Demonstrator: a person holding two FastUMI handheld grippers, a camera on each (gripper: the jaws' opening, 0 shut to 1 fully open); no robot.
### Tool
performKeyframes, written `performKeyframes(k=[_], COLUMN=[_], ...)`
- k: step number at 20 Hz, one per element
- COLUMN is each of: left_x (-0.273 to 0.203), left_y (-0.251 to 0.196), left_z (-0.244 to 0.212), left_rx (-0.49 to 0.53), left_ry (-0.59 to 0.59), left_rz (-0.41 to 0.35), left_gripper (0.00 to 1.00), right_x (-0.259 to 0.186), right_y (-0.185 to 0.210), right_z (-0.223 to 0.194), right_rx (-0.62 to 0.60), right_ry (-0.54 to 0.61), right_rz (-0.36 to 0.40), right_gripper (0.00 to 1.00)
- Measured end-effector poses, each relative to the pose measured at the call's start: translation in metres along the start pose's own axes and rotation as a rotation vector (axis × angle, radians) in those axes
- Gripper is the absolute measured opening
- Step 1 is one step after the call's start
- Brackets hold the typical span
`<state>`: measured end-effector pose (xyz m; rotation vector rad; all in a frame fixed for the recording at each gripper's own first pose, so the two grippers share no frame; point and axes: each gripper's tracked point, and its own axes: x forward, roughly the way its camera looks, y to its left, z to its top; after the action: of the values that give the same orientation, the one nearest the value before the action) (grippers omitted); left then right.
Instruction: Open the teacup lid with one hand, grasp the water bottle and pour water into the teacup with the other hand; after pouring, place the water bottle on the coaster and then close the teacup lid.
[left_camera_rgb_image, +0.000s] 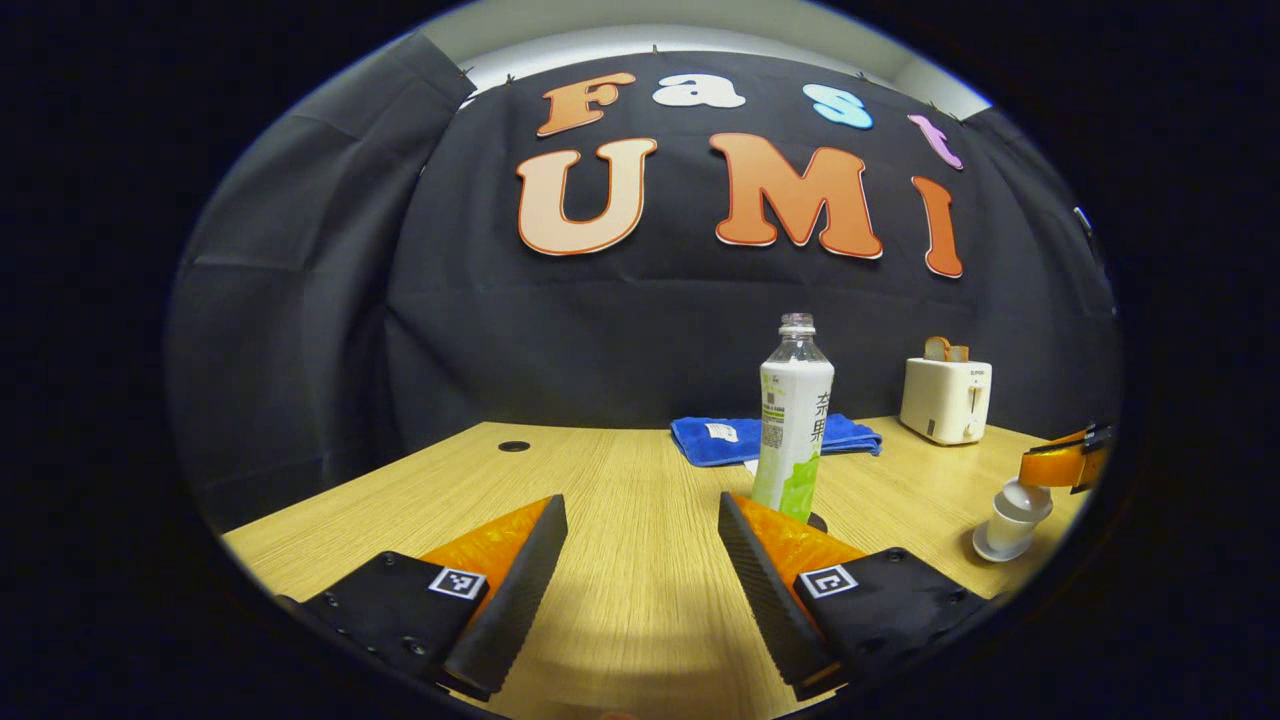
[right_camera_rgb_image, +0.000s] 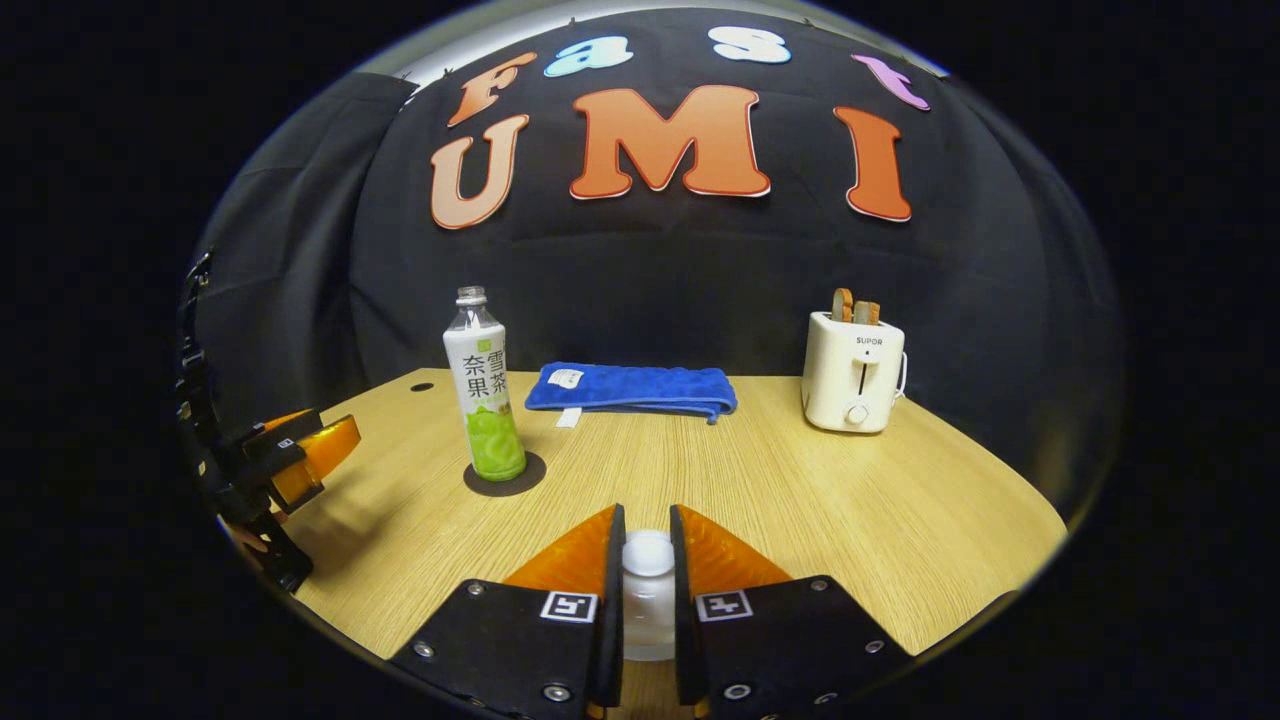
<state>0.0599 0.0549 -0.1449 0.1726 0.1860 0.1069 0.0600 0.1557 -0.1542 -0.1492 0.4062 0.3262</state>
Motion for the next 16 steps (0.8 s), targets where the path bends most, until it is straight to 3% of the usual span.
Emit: performKeyframes(k=[7,11,13,14,15,16], left_x=[-0.005,-0.006,-0.006,-0.006,-0.006,-0.005], left_y=[0.0,0.002,0.002,0.002,0.003,0.004], left_z=[0.008,0.007,0.008,0.008,0.008,0.008], left_rx=[0.018,0.018,0.018,0.018,0.019,0.019], left_ry=[-0.047,-0.049,-0.049,-0.049,-0.049,-0.049], left_rz=[0.001,0.012,0.011,0.013,0.017,0.018], left_gripper=[0.98,0.98,0.98,0.98,0.98,0.98], right_x=[0.004,0.002,-0.003,-0.004,-0.006,-0.006], right_y=[0.001,-0.002,0.0,-0.002,-0.008,-0.014], right_z=[-0.01,-0.011,-0.01,-0.008,-0.006,-0.004], right_rx=[-0.019,-0.022,0.007,0.017,0.015,0.007], right_ry=[0.015,0.013,0.017,0.012,0.003,-0.005], right_rz=[-0.003,-0.007,0.018,0.019,0.006,-0.007], right_gripper=[0.22,0.29,0.4,0.51,0.68,0.75])
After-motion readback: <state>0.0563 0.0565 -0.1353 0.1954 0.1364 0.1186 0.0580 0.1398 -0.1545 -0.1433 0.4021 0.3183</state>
